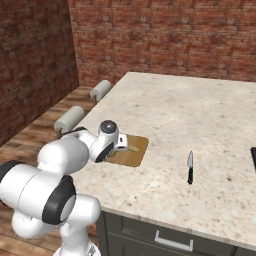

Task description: Retrieve the sausage and cheese from the fridge and place them on the cutting board on the counter.

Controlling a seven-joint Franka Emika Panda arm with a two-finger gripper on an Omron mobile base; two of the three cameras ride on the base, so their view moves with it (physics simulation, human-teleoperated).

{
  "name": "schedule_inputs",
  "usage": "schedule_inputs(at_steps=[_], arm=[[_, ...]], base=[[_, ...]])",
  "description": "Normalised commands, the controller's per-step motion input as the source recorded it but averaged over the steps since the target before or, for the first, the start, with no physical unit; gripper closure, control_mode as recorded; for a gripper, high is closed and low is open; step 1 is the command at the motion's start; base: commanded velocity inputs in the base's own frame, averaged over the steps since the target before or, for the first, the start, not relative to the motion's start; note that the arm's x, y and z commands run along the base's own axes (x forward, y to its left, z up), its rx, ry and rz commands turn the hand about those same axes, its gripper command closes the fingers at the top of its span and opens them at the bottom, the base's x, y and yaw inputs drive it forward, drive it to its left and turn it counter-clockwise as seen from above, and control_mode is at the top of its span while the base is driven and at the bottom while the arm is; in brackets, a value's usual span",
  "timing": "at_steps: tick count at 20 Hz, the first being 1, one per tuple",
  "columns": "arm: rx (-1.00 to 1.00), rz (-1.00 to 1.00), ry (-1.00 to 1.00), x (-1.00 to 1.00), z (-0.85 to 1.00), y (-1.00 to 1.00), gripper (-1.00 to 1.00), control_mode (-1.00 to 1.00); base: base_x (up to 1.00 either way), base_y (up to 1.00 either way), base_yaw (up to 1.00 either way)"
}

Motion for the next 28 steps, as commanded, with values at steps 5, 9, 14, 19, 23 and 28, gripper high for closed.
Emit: schedule_inputs(at_steps=[5,9,14,19,23,28], arm=[[0.0,0.0,0.0,0.19,-0.08,-0.01,1.0,-1.0],[0.0,0.0,0.0,0.28,-0.23,0.0,1.0,-1.0],[0.0,0.0,0.0,0.1,-0.17,-0.02,1.0,-1.0],[0.0,0.0,-0.01,0.05,-0.1,-0.08,1.0,-1.0],[0.0,0.0,-0.01,0.0,-0.04,-0.11,1.0,-1.0],[0.0,0.0,-0.01,0.03,0.0,-0.02,1.0,-1.0]], base=[[0.0,0.0,0.0],[0.0,0.0,0.0],[0.0,0.0,0.0],[0.0,0.0,0.0],[0.0,0.0,0.0],[0.0,0.0,0.0]])
